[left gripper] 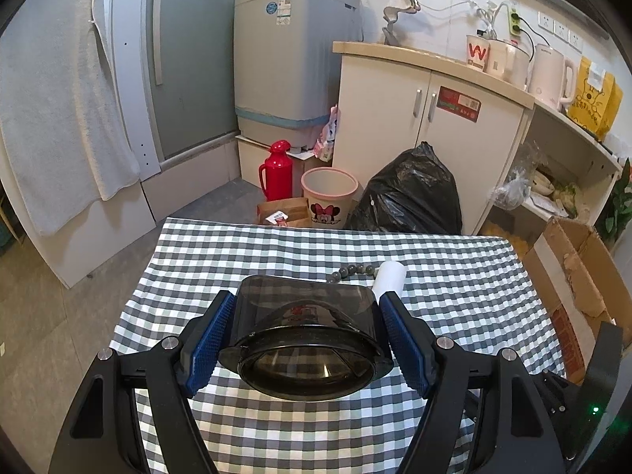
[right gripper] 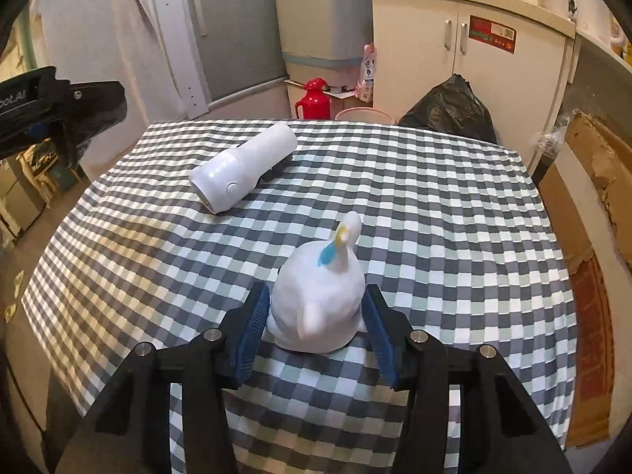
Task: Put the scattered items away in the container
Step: 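Lift the black lid with the left gripper while the right lifts the bunny figure, then carry the black lid with the left gripper while the right carries the bunny over the box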
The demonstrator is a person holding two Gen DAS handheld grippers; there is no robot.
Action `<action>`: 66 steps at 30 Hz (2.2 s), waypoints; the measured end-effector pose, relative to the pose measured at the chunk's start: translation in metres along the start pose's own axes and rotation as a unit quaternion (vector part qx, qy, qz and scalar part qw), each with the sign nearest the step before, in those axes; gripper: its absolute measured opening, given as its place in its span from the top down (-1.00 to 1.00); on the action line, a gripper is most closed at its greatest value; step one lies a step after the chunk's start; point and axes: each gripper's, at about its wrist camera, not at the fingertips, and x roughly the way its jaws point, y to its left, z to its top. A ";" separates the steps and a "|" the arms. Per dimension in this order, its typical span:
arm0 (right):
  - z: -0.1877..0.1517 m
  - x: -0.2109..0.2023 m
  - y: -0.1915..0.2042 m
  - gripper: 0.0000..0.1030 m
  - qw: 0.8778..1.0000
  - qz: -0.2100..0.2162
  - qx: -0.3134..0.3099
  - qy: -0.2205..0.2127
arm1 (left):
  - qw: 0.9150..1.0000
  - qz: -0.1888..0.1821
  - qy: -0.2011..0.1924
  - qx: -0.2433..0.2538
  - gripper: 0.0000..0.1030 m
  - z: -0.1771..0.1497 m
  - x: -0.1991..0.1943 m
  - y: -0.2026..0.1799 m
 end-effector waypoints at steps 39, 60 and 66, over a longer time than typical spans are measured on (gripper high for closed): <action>0.041 -0.196 -0.072 0.06 0.978 -0.093 0.016 -0.186 | 0.993 -0.054 -0.084 0.064 -0.48 0.036 -0.076 -0.137; 0.029 -0.233 -0.138 0.06 0.968 -0.147 0.055 -0.197 | 0.986 -0.109 -0.087 0.090 -0.48 0.042 -0.078 -0.216; 0.022 -0.244 -0.171 0.06 0.962 -0.175 0.078 -0.195 | 0.981 -0.136 -0.082 0.109 -0.48 0.041 -0.073 -0.246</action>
